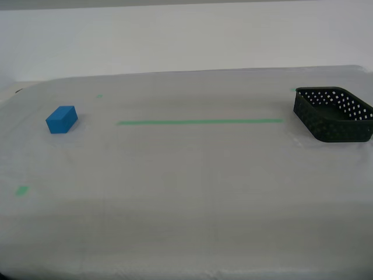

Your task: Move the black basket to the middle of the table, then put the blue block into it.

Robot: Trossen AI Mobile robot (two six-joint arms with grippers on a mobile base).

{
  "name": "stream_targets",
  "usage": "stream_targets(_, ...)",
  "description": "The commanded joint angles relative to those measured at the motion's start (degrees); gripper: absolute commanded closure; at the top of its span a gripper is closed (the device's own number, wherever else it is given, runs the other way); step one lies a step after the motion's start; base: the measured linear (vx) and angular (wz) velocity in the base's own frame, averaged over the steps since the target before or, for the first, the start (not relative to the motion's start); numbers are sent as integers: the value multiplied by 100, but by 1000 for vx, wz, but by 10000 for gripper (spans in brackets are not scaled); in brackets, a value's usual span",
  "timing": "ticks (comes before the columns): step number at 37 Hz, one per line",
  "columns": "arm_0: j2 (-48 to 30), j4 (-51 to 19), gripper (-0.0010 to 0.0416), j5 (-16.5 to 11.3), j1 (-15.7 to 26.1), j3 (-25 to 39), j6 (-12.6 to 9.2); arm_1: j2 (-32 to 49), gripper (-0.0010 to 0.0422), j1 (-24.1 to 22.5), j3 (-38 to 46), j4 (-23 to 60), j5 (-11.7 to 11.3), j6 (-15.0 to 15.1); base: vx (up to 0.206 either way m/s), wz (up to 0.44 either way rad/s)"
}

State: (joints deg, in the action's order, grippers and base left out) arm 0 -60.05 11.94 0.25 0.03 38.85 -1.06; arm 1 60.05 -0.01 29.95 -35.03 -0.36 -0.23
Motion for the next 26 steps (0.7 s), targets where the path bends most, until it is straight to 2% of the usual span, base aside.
stream_targets(1, 2, -319, 406, 0, 0, 125, -9, -2, 412, -2, 2, -22, -4, 9, 0, 0)
stream_targets(11, 0, -1703, 406, 2, 0, 710, -50, -2, 412, -2, 2, -22, -4, 9, 0, 0)
stream_targets(26, -151, -3062, 406, 0, 0, 1609, -87, -2, 412, -2, 2, -22, -4, 9, 0, 0)
